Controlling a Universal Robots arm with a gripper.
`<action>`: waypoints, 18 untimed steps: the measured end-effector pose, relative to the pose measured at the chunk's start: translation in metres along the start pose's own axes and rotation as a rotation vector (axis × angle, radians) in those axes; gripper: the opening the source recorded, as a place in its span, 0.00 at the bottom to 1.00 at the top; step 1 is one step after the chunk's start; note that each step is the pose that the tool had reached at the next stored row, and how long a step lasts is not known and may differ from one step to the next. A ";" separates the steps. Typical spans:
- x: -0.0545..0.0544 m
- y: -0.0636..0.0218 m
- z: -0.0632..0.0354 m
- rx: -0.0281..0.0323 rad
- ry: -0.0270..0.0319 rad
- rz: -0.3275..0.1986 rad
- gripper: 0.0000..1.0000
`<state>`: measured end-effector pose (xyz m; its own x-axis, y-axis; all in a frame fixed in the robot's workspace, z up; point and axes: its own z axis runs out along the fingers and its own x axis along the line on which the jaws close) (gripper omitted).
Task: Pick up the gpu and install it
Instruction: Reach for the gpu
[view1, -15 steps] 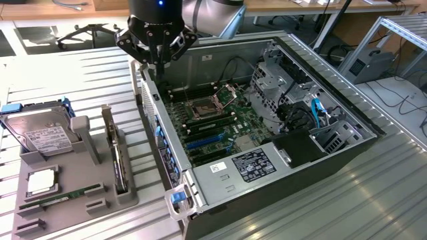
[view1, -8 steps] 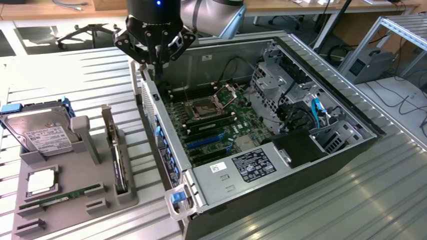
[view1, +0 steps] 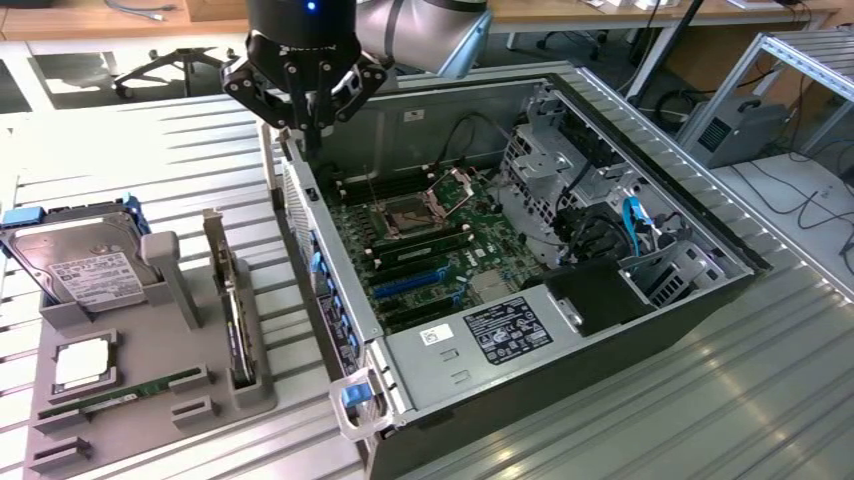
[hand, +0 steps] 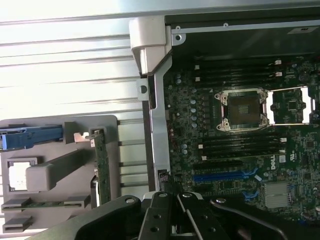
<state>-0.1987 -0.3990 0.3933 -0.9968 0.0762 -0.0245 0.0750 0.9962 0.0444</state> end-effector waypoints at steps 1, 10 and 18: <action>0.000 0.0000 0.0000 0.0000 0.0000 0.000 0.11; 0.004 -0.0003 -0.0001 0.0001 0.0000 0.000 0.11; 0.009 -0.0006 -0.0002 0.0000 0.0000 0.000 0.11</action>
<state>-0.2073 -0.3990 0.3933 -0.9968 0.0762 -0.0245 0.0751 0.9962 0.0444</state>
